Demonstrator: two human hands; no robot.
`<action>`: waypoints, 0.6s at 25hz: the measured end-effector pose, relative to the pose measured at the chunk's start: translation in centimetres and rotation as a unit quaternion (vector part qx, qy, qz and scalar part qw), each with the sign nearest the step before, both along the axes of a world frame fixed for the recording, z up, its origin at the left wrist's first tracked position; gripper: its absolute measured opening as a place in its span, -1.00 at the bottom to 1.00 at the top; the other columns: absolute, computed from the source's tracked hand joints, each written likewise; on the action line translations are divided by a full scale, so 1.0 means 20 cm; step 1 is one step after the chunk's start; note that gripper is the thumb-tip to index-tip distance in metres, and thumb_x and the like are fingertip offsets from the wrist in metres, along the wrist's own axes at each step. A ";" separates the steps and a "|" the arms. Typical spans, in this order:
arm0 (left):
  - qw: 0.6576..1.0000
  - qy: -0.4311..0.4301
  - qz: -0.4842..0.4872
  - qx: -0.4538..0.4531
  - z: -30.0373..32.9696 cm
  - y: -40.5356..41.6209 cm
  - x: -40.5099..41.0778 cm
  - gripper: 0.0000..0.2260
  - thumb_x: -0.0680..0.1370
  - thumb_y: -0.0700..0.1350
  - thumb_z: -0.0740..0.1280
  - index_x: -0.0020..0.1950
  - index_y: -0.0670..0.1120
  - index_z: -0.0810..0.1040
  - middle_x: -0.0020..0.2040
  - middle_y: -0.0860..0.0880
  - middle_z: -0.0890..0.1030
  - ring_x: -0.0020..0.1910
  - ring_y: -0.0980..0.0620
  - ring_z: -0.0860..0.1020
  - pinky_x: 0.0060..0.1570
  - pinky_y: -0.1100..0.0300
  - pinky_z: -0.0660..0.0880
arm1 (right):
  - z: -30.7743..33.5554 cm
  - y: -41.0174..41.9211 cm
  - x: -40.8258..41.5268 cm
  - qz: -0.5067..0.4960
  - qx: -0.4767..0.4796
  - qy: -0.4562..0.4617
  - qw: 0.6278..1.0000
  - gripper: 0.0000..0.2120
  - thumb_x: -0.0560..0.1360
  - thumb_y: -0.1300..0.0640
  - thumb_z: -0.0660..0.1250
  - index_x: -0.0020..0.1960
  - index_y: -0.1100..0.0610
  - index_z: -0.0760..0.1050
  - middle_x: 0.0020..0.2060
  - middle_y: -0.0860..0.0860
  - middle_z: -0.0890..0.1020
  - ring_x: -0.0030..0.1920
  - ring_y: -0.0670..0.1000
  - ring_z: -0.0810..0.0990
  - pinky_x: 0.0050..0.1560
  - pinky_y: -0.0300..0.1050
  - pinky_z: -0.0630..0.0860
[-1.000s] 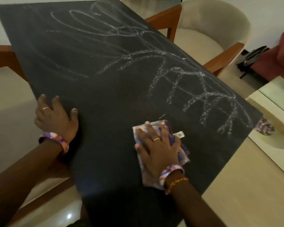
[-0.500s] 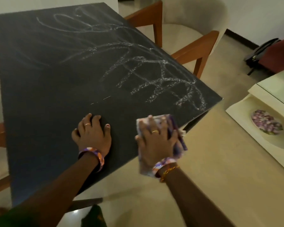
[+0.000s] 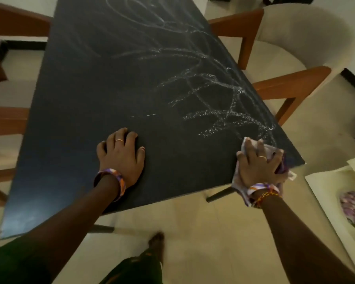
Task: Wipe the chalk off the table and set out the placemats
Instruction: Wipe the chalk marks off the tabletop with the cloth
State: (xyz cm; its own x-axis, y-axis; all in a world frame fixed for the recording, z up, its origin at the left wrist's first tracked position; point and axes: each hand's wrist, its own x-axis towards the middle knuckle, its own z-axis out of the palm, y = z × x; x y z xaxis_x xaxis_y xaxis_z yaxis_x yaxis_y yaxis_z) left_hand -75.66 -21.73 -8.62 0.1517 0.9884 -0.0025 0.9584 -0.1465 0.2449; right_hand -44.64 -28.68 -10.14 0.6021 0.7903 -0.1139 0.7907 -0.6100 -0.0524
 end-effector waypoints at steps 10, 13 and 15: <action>0.994 0.005 0.110 -0.004 -0.01 -0.01 0.17 -0.62 0.58 0.02 0.13 0.32 -0.15 0.37 0.41 -0.21 0.27 0.42 -0.24 0.19 0.37 -0.21 0.06 | 0.00 0.04 0.18 0.188 -0.028 -0.038 0.981 -0.47 0.55 -0.26 -0.04 0.48 -0.31 -0.10 0.54 -0.15 -0.12 0.51 0.20 -0.20 0.32 0.54 -0.06; 0.990 0.013 0.140 -0.007 -0.02 -0.02 0.24 -0.60 0.58 0.02 0.14 0.34 -0.17 0.34 0.44 -0.26 0.22 0.45 -0.26 0.13 0.40 -0.21 0.04 | 0.00 -0.01 0.55 0.121 -0.059 -0.074 0.988 -0.39 0.51 -0.22 0.16 0.49 -0.23 0.01 0.54 -0.08 -0.07 0.50 0.24 -0.13 0.23 0.57 0.12; 0.988 0.016 0.152 -0.010 -0.02 -0.03 0.28 -0.55 0.59 0.04 0.11 0.40 -0.17 0.29 0.47 -0.26 0.17 0.47 -0.24 0.09 0.41 -0.19 0.02 | 0.03 -0.01 0.51 0.093 -0.025 -0.029 0.995 -0.43 0.56 -0.18 0.12 0.50 -0.22 -0.02 0.54 -0.06 -0.07 0.50 0.23 -0.16 0.28 0.56 0.06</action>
State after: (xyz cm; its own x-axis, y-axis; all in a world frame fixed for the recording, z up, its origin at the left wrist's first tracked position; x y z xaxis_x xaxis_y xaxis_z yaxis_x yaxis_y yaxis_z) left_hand -70.04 -22.38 -9.04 -0.1526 0.9880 -0.0230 0.9649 0.1540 0.2129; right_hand -34.41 -28.88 -9.44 0.4531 0.8826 -0.1254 0.8907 -0.4539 0.0235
